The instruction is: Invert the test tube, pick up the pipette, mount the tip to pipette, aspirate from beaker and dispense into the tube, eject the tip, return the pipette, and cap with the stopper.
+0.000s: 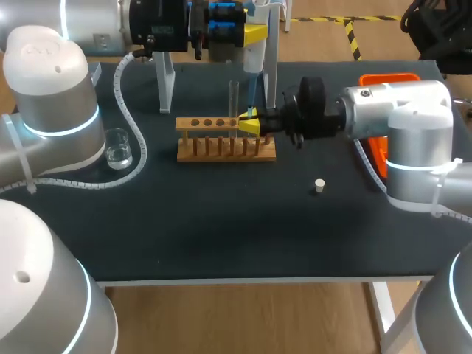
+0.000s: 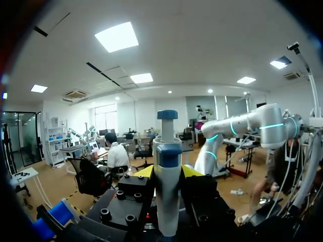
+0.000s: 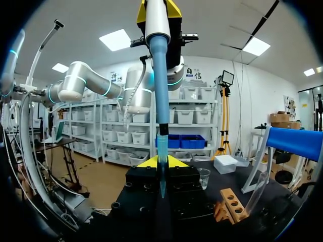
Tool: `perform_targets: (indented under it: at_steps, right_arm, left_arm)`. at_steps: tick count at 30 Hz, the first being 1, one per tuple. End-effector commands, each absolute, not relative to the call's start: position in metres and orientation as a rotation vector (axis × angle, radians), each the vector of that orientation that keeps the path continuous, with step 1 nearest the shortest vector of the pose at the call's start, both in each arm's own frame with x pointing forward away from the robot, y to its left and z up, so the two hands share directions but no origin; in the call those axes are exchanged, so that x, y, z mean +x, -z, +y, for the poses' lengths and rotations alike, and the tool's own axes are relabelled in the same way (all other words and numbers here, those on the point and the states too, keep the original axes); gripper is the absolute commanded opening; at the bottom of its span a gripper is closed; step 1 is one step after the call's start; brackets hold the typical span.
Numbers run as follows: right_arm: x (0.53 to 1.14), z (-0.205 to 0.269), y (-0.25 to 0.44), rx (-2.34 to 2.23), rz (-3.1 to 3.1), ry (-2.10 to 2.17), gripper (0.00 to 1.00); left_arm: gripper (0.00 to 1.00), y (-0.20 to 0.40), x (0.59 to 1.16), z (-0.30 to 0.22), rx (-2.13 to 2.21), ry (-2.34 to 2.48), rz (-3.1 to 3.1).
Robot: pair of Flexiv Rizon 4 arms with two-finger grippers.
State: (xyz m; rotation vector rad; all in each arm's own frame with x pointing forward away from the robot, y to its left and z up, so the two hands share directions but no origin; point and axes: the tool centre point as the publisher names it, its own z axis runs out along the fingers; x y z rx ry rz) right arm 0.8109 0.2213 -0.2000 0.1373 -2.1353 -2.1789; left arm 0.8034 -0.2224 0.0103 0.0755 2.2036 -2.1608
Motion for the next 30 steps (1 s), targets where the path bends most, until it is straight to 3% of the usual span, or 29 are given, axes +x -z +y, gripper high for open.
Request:
perform_targets:
  at_steps: [1, 30]
  right_arm:
    - [0.8112, 0.2196, 0.1988, 0.134, -2.137, 2.182, 0.00]
    - [0.8147, 0.2201, 0.1908, 0.138, -2.130, 2.205, 0.00]
  left_arm:
    - [0.00, -0.0089, 0.8027, -0.2222, 0.073, 2.161, 2.201]
    - [0.00, -0.0089, 0.8027, -0.2222, 0.073, 2.161, 2.201]
